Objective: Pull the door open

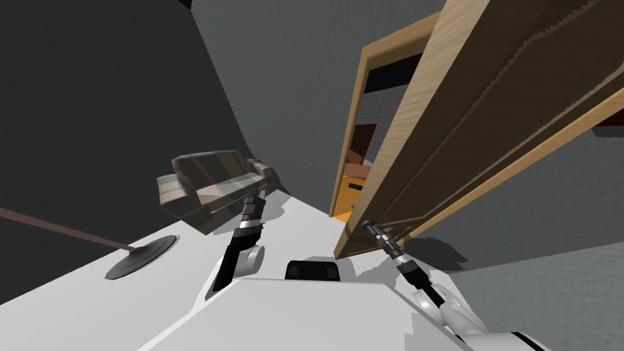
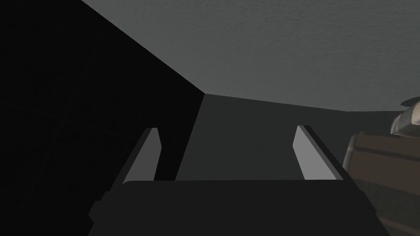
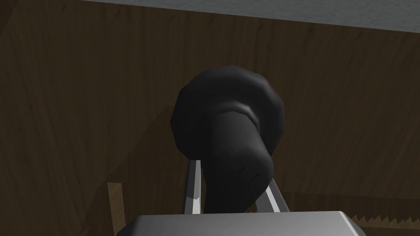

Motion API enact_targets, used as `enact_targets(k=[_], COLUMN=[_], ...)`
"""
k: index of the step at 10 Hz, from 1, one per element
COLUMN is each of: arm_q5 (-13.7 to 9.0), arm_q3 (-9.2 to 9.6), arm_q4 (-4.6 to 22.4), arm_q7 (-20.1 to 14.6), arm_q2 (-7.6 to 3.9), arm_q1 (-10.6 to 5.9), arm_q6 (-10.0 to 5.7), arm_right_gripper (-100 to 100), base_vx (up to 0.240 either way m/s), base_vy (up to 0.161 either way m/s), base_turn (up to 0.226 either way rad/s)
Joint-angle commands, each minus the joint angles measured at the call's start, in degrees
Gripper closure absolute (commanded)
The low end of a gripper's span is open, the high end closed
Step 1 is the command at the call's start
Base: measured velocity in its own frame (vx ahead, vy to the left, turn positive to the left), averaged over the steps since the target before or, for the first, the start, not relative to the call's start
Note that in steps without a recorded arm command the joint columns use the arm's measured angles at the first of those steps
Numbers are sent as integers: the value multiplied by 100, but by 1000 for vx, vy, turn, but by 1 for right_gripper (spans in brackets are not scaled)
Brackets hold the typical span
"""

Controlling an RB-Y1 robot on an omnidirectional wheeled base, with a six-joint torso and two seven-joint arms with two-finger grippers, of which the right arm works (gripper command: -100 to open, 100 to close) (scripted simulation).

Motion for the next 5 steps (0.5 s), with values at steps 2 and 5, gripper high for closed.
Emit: enact_targets(k=[2,5], arm_q5=[-6,-7], arm_q3=[-15,-22], arm_q4=[-22,21], arm_q7=[5,5], arm_q2=[-40,-63], arm_q1=[58,62], arm_q6=[-19,-68], arm_right_gripper=[100,100], base_vx=[-203,-221], base_vy=[-117,-100], base_turn=[176,168])
